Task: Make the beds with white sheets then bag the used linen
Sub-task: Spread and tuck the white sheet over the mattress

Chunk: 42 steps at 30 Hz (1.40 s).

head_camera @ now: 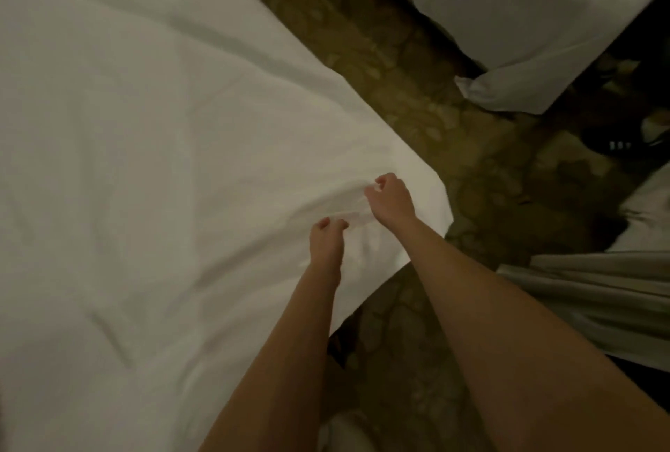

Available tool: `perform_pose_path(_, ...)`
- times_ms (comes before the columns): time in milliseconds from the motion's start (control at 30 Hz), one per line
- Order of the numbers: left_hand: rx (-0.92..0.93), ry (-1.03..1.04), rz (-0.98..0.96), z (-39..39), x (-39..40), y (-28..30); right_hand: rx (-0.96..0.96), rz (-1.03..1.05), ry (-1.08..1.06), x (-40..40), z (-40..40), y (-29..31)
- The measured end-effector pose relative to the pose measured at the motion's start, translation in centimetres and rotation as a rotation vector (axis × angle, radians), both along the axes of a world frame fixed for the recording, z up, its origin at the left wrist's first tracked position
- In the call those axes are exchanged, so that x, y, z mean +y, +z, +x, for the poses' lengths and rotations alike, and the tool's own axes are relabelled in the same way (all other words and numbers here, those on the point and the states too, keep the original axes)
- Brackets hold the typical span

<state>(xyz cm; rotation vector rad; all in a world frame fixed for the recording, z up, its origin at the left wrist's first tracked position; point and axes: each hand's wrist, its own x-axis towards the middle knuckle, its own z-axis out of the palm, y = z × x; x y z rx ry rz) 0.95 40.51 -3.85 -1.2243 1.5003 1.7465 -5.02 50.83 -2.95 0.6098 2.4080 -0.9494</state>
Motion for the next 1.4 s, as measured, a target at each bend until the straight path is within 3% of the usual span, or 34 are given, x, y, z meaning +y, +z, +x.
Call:
perform_pose_path(233,-0.054,0.016,-0.071,0.2,0.5,-0.8,-0.029,0.162,-0.073,5.6,-1.6,-2.0)
perform_pose_path(400,-0.091,-0.011,-0.048,-0.1,0.0,-0.8,-0.17,0.042,-0.126,8.2,-2.9,-3.6)
perform_pose_path(533,-0.1,-0.053,-0.014,-0.3,-0.5,-0.3,-0.22,0.121,-0.062,9.6,-3.9,-3.5)
perform_pose_path(700,-0.029,-0.07,-0.036,-1.1,-1.1,0.5,-0.013,0.184,0.091,8.1,-3.8,-2.0)
perform_pose_path(867,0.1,-0.09,-0.027,-2.7,-0.8,2.5,0.079,-0.022,0.168,4.3,-1.7,-0.5)
perform_pose_path(1000,0.182,-0.07,-0.101,-4.0,-1.8,3.6,0.086,-0.227,0.153,0.0,1.2,1.2)
perform_pose_path(1100,0.192,-0.175,-0.212,-4.3,-3.8,4.5,0.048,-0.3,0.193,-3.9,3.4,1.7)
perform_pose_path(1200,0.17,-0.277,-0.412,-3.6,-7.6,4.2,0.031,-0.438,0.199,-7.8,5.5,1.9)
perform_pose_path(1400,0.154,-0.174,-0.425,0.6,-20.0,4.3,-0.056,-0.522,0.32,-16.4,9.9,3.7)
